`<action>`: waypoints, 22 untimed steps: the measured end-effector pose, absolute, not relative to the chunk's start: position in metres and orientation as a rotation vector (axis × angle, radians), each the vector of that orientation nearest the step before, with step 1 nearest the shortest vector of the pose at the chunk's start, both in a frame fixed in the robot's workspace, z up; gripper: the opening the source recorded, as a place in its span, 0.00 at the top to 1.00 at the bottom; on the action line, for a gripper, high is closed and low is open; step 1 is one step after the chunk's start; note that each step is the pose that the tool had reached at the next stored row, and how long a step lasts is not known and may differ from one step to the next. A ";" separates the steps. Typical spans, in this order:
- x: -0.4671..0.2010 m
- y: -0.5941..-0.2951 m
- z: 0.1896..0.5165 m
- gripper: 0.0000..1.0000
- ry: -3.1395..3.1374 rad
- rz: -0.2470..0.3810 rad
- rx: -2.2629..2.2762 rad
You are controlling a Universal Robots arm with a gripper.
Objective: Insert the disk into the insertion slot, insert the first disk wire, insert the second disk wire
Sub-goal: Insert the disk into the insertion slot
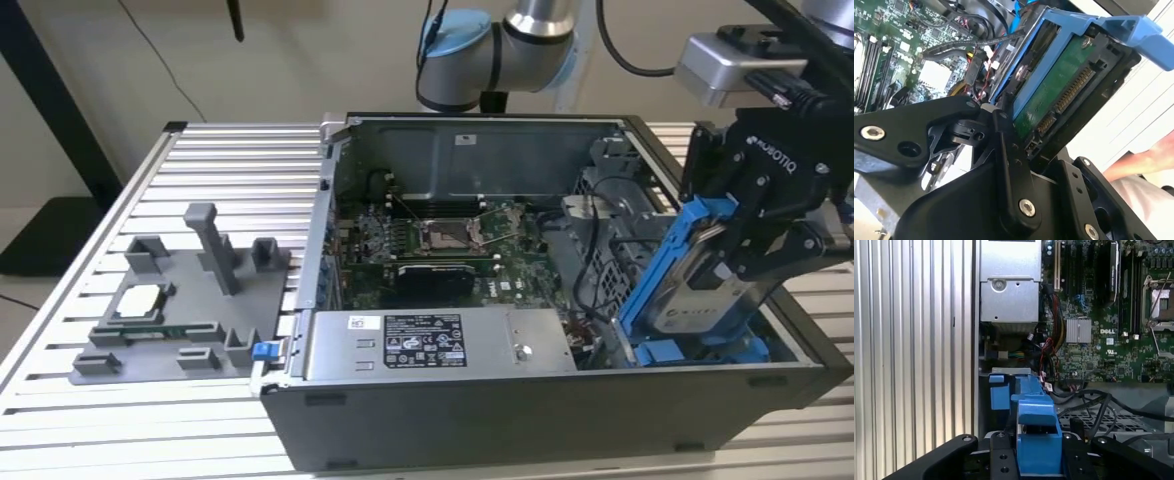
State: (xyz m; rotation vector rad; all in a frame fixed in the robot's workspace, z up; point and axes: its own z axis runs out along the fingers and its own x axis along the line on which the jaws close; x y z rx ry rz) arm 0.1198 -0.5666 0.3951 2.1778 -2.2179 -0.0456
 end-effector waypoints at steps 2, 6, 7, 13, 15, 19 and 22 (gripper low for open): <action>0.120 -0.566 0.393 0.00 -2.218 -0.046 2.178; 0.120 -0.566 0.403 0.00 -2.218 -0.046 2.178; 0.120 -0.566 0.406 0.00 -2.218 -0.046 2.178; 0.119 -0.558 0.411 0.00 -2.231 -0.075 2.192; 0.118 -0.556 0.411 0.00 -2.249 -0.113 2.211; 0.118 -0.555 0.409 0.00 -2.268 -0.125 2.233; 0.117 -0.554 0.407 0.00 -2.281 -0.096 2.249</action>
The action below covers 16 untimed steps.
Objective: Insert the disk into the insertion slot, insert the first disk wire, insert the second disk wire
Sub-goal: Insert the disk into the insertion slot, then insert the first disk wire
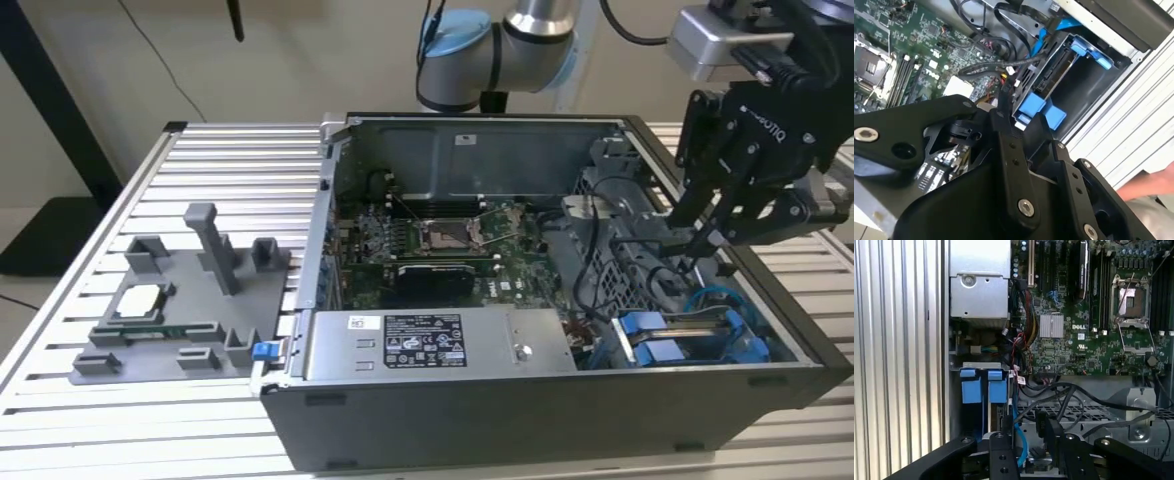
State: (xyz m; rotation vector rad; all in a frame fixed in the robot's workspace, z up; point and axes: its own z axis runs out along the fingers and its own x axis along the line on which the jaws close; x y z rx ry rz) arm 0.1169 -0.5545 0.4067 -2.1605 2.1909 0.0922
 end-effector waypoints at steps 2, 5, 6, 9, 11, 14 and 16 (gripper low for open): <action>0.115 -0.554 0.404 0.00 2.185 0.080 -2.156; 0.110 -0.554 0.400 0.00 2.177 0.064 -2.149; 0.108 -0.554 0.399 0.00 2.174 0.057 -2.146; 0.104 -0.553 0.396 0.00 2.164 0.040 -2.139; 0.101 -0.553 0.394 0.00 2.158 0.030 -2.134; 0.101 -0.553 0.393 0.00 2.155 0.024 -2.132; 0.101 -0.553 0.392 0.00 2.152 0.018 -2.129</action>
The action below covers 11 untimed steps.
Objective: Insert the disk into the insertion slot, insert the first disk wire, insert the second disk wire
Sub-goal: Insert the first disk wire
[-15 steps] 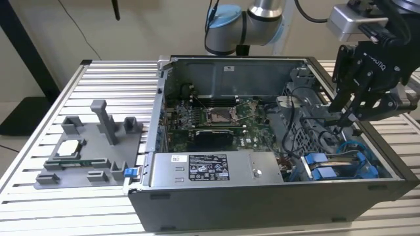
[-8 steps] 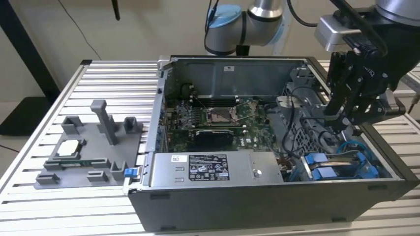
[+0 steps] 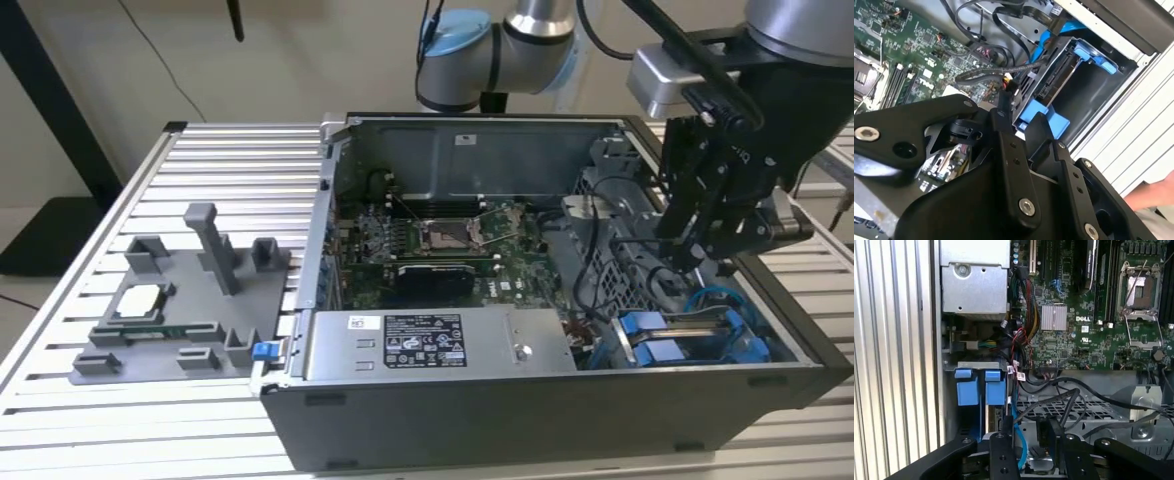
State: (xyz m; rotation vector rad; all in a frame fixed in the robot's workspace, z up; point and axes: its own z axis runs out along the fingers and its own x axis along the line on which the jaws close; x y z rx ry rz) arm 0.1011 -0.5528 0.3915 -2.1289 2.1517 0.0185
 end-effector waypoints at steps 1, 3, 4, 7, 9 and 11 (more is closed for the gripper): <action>0.101 -0.553 0.391 0.00 2.150 0.017 -2.127; 0.101 -0.553 0.390 0.00 2.143 0.015 -2.121; 0.101 -0.553 0.389 0.00 2.139 0.019 -2.116; 0.101 -0.552 0.388 0.00 2.125 0.026 -2.103; 0.100 -0.552 0.386 0.00 2.119 0.019 -2.099; 0.100 -0.551 0.384 0.00 2.114 0.012 -2.095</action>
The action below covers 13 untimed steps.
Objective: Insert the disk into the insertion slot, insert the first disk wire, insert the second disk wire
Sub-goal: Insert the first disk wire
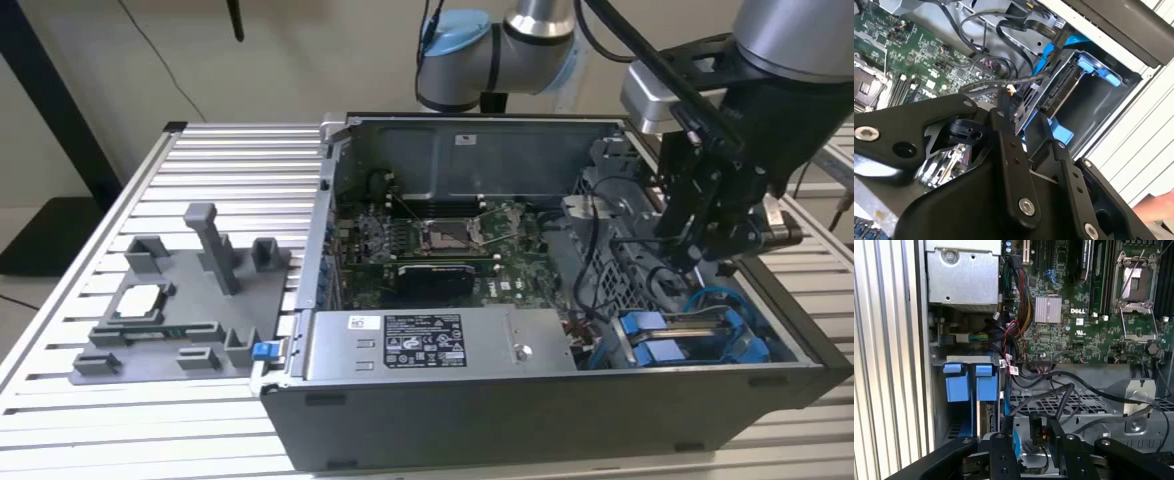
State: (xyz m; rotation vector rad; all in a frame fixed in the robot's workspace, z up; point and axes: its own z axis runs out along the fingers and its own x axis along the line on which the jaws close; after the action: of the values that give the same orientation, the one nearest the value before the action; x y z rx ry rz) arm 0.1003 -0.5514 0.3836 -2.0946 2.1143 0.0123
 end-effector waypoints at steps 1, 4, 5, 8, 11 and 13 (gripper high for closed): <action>0.100 -0.551 0.383 0.00 2.112 0.011 -2.092; 0.098 -0.551 0.382 1.00 2.107 0.019 -2.087; 0.097 -0.551 0.382 1.00 2.106 0.022 -2.085; 0.097 -0.551 0.381 1.00 2.102 0.028 -2.080; 0.097 -0.551 0.381 1.00 2.101 0.028 -2.080; 0.097 -0.550 0.381 1.00 2.101 0.028 -2.080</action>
State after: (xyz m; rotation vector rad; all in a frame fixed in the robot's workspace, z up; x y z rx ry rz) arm 0.0966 -0.5505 0.3811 -2.0802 2.1013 0.0279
